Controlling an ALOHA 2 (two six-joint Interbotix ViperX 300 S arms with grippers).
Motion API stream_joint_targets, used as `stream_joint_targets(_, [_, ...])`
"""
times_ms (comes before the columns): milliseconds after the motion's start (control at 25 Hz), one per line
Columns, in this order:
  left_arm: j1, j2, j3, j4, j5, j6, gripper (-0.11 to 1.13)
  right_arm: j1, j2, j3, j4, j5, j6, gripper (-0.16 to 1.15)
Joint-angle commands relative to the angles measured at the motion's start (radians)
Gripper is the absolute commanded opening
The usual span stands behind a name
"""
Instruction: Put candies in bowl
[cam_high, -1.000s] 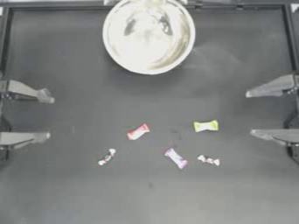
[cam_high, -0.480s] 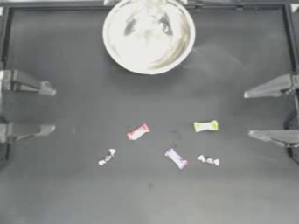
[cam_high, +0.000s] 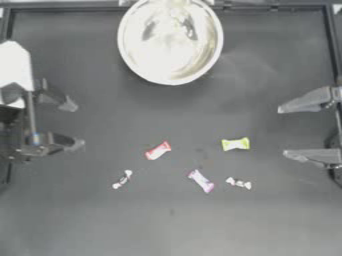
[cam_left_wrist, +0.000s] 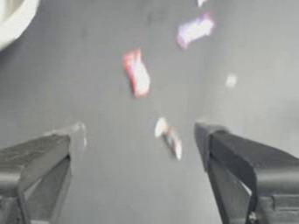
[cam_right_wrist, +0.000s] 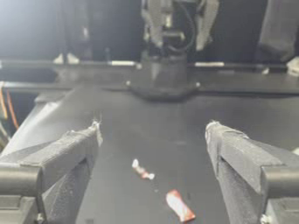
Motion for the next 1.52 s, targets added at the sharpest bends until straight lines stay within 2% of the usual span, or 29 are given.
stream_joint_targets(40, [-0.049,0.051,-0.055,0.032,0.041,-0.057,1.02,-0.003,0.005,-0.026,0.003,-0.002,0.002,1.0])
stream_joint_targets(280, [-0.117,0.176,-0.103,0.1,0.097,-0.198,1.02,-0.009,0.005,-0.023,0.003,-0.002,0.003,1.0])
stream_joint_targets(640, [-0.146,0.348,-0.132,0.106,0.11,-0.287,1.03,-0.011,0.005,-0.014,0.014,-0.003,0.003,1.0])
stream_joint_targets(920, [-0.149,0.431,-0.143,0.103,0.092,-0.333,1.03,-0.011,0.005,-0.012,0.014,-0.002,0.003,1.0])
stream_joint_targets(1520, [-0.183,0.578,-0.153,0.098,-0.026,-0.38,1.02,-0.011,0.005,0.0,0.014,-0.003,0.003,1.0])
